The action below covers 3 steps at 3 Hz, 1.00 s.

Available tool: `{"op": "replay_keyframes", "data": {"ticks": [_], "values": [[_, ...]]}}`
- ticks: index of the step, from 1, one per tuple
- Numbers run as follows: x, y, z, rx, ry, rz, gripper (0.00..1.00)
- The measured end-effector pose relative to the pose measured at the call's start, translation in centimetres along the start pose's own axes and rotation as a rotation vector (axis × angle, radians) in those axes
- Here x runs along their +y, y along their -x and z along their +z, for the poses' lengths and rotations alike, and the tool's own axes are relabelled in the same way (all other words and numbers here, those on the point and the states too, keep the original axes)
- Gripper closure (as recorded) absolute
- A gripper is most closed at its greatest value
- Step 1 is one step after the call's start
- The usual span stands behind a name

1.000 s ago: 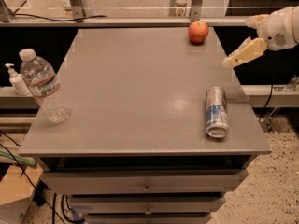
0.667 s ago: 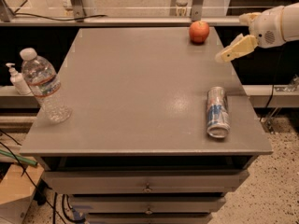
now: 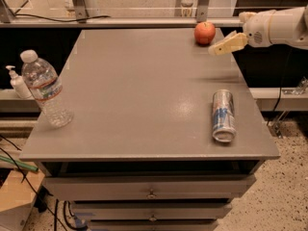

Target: Move apple near water bottle

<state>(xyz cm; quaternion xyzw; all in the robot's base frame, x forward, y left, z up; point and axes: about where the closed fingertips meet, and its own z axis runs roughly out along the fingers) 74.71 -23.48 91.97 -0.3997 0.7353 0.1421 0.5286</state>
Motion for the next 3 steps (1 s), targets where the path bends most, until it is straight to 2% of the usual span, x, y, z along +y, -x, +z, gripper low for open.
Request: {"op": "replay_keyframes", "data": {"ticks": [1,3], "values": [[-1.7,0.0,2.4,-0.039,-0.050,0.031,0.00],[-3.5,-1.0,6.5,-0.071,-0.073,0.111,0.00]]}}
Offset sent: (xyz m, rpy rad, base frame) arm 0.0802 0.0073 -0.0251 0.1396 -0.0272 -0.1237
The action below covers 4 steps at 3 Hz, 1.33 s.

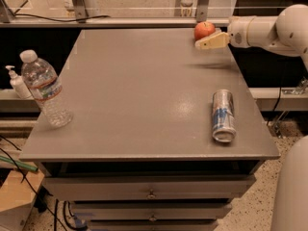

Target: Move apple near water bottle

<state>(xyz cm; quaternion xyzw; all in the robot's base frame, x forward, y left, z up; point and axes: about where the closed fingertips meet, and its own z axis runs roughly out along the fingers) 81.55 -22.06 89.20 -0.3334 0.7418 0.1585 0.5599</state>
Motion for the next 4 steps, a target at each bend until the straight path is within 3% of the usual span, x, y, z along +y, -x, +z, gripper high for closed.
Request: {"op": "replay_keyframes", "data": {"ticks": [2,4], "values": [[-0.9,-1.0,3.5,0.022,0.014,0.047,0.00],[-1.1,-1.1,6.2,0.052,0.050,0.044,0.04]]}}
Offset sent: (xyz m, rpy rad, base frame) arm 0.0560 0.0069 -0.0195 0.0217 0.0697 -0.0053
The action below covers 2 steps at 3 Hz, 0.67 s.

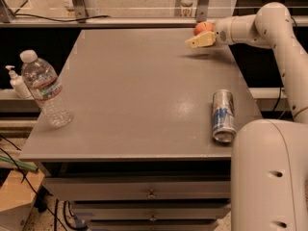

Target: Move apple near water bottle

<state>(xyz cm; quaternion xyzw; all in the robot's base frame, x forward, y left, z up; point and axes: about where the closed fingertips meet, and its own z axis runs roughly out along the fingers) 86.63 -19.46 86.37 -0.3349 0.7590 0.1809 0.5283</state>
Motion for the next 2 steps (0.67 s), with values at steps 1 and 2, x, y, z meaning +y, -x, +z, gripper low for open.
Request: {"op": "replay_keyframes", "data": {"ticks": [1,2], "values": [[-0.42,-0.01,-0.01,0.014,-0.006,0.012,0.22],[-1.04,-0.25,-0.60,0.025,-0.020,0.023,0.45]]}}
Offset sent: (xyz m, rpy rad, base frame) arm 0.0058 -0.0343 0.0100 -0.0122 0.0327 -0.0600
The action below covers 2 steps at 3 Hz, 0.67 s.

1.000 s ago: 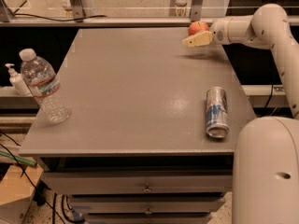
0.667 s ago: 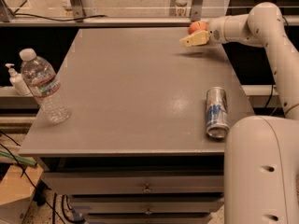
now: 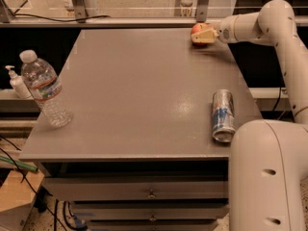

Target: Move apple near water bottle

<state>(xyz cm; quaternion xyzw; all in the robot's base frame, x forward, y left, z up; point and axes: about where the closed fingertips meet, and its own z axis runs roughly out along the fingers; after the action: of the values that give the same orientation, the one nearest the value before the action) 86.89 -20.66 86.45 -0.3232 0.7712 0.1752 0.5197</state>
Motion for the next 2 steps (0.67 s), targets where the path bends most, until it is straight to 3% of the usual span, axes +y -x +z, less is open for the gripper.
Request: {"op": "replay_keyframes", "data": {"ticks": [1,2], "values": [[-0.5,-0.4,-0.5,0.007,-0.007,0.011,0.68],[0.8,1.4,-1.6,0.005,0.026,-0.035,0.92]]}}
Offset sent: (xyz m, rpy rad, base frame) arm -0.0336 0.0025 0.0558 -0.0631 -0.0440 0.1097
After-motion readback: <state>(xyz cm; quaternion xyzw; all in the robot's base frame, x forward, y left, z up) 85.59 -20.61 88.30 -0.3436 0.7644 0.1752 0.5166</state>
